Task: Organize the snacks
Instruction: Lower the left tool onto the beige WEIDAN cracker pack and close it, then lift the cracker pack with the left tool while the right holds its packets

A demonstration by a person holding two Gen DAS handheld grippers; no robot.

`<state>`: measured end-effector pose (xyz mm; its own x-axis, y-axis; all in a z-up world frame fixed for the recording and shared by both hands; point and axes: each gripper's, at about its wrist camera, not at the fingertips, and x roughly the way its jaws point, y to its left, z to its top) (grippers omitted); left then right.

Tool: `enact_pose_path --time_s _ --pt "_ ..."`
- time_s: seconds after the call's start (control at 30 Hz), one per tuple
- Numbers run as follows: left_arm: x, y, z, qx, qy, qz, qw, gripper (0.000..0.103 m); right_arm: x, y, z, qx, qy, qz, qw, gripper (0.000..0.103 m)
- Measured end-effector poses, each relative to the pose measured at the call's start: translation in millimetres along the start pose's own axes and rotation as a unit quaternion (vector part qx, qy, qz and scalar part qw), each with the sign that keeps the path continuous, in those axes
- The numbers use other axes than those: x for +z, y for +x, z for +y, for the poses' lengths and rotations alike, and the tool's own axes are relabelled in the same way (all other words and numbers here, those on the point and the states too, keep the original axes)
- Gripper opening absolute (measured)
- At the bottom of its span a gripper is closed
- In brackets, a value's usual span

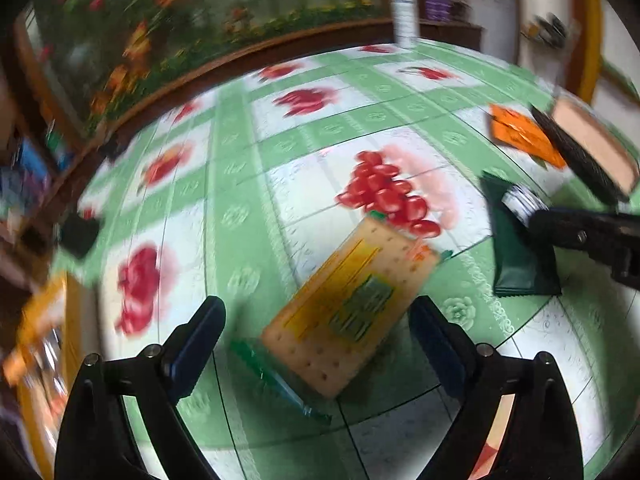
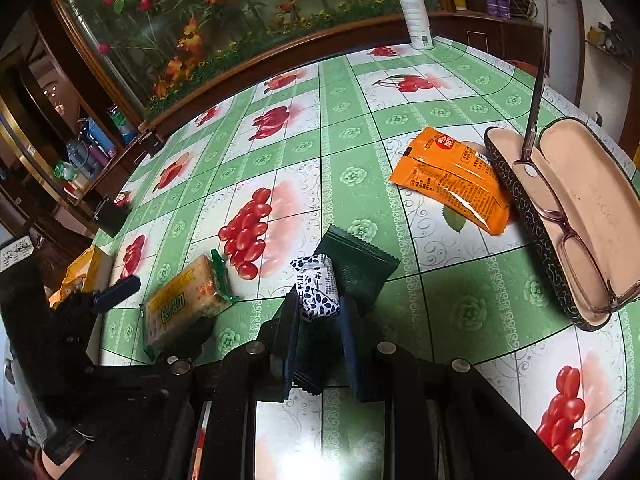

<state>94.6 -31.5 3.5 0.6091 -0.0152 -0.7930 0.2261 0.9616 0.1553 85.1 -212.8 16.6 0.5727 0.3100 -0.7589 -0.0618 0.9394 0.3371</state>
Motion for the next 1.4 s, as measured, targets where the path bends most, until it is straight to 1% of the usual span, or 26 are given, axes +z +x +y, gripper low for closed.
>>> enact_pose_path --time_s 0.07,0.1,0.17,0.23,0.37,0.43,0.47,0.53,0.63,0.7,0.73,0.77,0.8,0.83,0.87,0.93,1.13,1.4 --pt "-6 -1 10 -0.023 -0.040 0.005 0.9989 0.080 -1 -1 5 -0.001 -0.009 -0.003 1.000 0.022" --pt "-8 -2 12 -0.030 -0.049 0.007 0.9984 0.078 -2 -2 8 -0.003 -0.014 -0.006 1.000 0.022" --pt "-9 -6 14 -0.033 -0.048 0.004 0.9983 0.076 -3 -3 13 -0.008 -0.025 -0.011 1.000 0.022" --pt "-8 -8 17 -0.040 -0.049 -0.002 0.9980 0.076 -5 -4 16 -0.014 -0.033 -0.014 0.999 0.022" --pt "-5 -10 17 -0.075 -0.043 -0.006 0.9962 0.076 -5 -2 18 -0.016 -0.036 -0.011 0.999 0.022" --pt "-2 -10 15 -0.065 -0.033 -0.014 0.9973 0.077 -5 -1 18 -0.018 -0.037 -0.010 0.999 0.022" --pt "0 -8 14 -0.058 -0.027 -0.015 0.9979 0.082 -5 0 18 -0.019 -0.037 -0.009 0.999 0.022" --pt "3 -4 13 -0.040 -0.023 -0.017 0.9988 0.088 -6 2 18 -0.020 -0.038 -0.007 0.999 0.022" --pt "5 6 11 -0.045 -0.020 -0.006 0.9988 0.088 -6 4 19 -0.022 -0.039 -0.005 0.999 0.022" --pt "4 8 10 -0.050 -0.020 -0.008 0.9985 0.088 -6 4 20 -0.025 -0.042 -0.006 0.999 0.022" --pt "4 8 9 -0.054 -0.019 -0.009 0.9983 0.086 -6 4 20 -0.026 -0.042 -0.006 0.999 0.022" --pt "3 7 10 -0.054 -0.022 -0.010 0.9982 0.076 -6 4 20 -0.025 -0.042 -0.007 0.999 0.022" --pt "3 6 10 -0.059 -0.025 -0.011 0.9979 0.072 -6 4 20 -0.025 -0.042 -0.006 0.999 0.022" --pt "2 5 11 -0.069 -0.029 -0.009 0.9972 0.060 -6 4 20 -0.025 -0.042 -0.007 0.999 0.022" --pt "2 3 11 -0.069 -0.030 -0.010 0.9971 0.053 -7 3 21 -0.024 -0.042 -0.008 0.999 0.022" --pt "0 0 10 -0.065 -0.030 -0.012 0.9973 0.048 -7 2 23 -0.021 -0.045 -0.013 0.999 0.022" --pt "-4 -8 13 -0.074 -0.044 -0.018 0.9961 0.046 -10 -4 33 -0.024 -0.069 -0.030 0.997 0.022" --pt "-6 -9 13 -0.064 -0.044 -0.018 0.9968 0.046 -11 0 34 -0.024 -0.073 -0.023 0.997 0.022"
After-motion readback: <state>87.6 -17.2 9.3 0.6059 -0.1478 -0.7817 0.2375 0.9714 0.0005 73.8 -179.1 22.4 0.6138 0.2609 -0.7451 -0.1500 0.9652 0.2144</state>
